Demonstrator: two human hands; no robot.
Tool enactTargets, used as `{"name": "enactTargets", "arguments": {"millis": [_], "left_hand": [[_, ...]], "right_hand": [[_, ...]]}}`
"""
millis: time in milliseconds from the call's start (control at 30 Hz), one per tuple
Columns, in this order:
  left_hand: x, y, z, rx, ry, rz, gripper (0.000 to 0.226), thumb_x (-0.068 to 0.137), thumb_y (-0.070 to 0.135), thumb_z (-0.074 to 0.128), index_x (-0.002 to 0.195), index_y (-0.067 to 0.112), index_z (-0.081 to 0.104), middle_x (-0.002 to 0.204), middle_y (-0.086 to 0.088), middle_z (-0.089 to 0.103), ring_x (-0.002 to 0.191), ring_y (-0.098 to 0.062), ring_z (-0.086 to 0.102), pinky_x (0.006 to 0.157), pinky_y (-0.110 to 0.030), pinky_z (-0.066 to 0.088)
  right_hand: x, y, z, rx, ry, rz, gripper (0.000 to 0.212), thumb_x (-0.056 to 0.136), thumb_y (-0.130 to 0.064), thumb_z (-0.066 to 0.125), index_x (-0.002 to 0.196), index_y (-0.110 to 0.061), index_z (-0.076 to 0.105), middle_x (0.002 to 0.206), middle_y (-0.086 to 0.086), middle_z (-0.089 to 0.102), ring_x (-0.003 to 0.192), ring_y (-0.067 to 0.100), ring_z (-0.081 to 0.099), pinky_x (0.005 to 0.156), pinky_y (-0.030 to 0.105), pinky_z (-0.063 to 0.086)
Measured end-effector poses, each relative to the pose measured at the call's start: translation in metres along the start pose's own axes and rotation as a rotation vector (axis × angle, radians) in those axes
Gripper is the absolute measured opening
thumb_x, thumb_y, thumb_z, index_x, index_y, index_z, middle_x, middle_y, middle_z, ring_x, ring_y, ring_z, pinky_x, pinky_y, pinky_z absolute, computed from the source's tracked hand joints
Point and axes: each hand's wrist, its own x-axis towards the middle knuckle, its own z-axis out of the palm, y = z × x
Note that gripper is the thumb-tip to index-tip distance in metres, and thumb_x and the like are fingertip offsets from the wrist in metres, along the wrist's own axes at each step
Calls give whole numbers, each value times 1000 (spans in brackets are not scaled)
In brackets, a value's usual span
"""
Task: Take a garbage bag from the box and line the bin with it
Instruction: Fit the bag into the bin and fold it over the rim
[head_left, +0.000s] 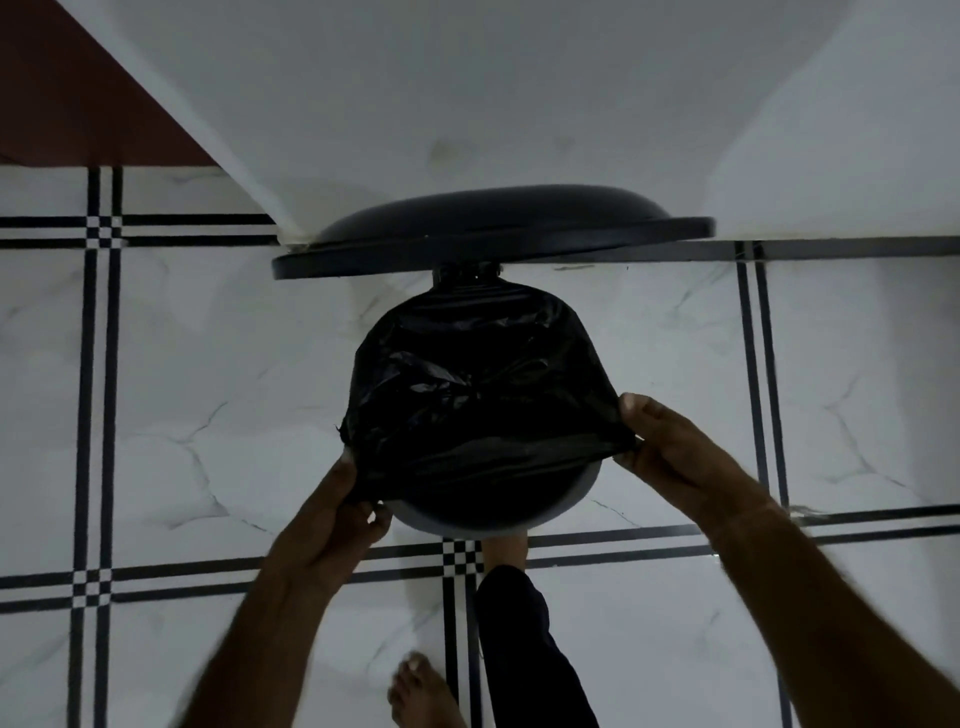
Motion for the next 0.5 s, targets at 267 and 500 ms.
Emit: {"name": "enactTargets", "arguments": {"millis": [267,500], "left_hand": [[-12,-17,-3,0,24,-43,31,92,42,59,72,32,80,84,15,75,90,-4,57,69,-29,37],[-16,-28,-10,-10,-60,-77,23,71,42,82,90,30,75,83,17,68,65,-5,55,52,-22,40]], "right_hand": [[-25,4,20,-92,163,50,16,76,-31,76,85,-20,70,89,-1,72,87,15,63,79,32,46],[-35,18,17,-96,178,178,24,89,-47,67,102,-27,72,104,-9,72,104,14,57,92,39,41]]}}
